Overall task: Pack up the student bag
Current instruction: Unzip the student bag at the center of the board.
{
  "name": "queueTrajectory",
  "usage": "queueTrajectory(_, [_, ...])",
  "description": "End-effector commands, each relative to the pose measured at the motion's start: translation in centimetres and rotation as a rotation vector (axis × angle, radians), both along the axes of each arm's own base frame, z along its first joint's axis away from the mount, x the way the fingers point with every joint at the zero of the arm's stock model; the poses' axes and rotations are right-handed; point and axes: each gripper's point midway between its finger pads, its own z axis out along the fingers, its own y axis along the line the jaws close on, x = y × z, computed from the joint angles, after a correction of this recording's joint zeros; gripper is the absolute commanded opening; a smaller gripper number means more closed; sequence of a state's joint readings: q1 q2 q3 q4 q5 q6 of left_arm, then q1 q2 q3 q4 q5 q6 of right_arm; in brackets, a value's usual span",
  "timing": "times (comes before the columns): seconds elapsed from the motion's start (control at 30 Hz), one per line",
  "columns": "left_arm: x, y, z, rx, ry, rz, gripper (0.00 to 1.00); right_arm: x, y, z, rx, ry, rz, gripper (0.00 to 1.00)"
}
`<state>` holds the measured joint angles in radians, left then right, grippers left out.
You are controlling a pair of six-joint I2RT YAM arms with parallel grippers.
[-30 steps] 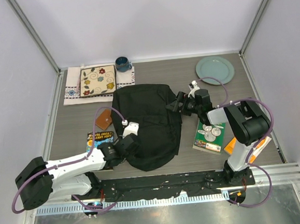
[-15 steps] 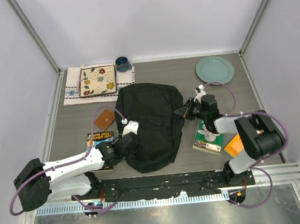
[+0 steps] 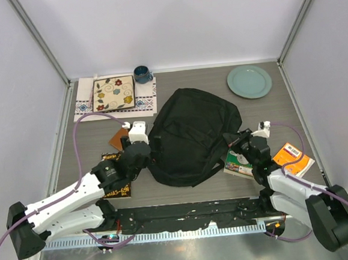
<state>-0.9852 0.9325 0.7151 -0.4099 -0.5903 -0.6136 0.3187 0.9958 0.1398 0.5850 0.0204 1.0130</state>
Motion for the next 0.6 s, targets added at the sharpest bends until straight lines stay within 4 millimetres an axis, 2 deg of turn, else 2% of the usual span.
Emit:
queueTrajectory(0.0, [0.0,-3.0,3.1,-0.192,-0.011,-0.05,1.0,1.0,-3.4,3.7,0.109,-0.128,-0.245,0.01])
queueTrajectory(0.07, [-0.4,-5.2,2.9,-0.263,0.033,-0.102,1.0,0.6,-3.7,4.4,0.129,-0.162,-0.262,0.01])
queueTrajectory(0.1, [-1.0,-6.6,2.6,-0.321,0.081,-0.138,1.0,0.4,-4.0,4.1,0.136,-0.164,-0.283,0.01])
queueTrajectory(0.13, [-1.3,-7.8,1.4,-0.323,0.125,-0.156,1.0,0.2,-4.1,4.3,0.141,-0.177,-0.287,0.01])
queueTrajectory(0.33, [-3.3,-13.8,-0.5,-0.458,0.221,-0.218,1.0,-0.6,-3.9,4.9,0.147,-0.233,-0.296,0.01])
queueTrajectory(0.47, [-3.4,-17.1,0.4,-0.59,0.219,-0.242,0.98,-0.9,-3.5,6.1,0.153,-0.286,-0.293,0.01])
queueTrajectory(0.5, [-3.4,-17.6,-0.1,-0.595,0.229,-0.24,0.97,-1.3,-3.7,4.8,0.132,-0.269,-0.293,0.01])
queueTrajectory(0.57, [-3.1,-18.6,0.4,-0.639,0.226,-0.235,0.94,-1.6,-3.5,5.3,0.134,-0.293,-0.289,0.01])
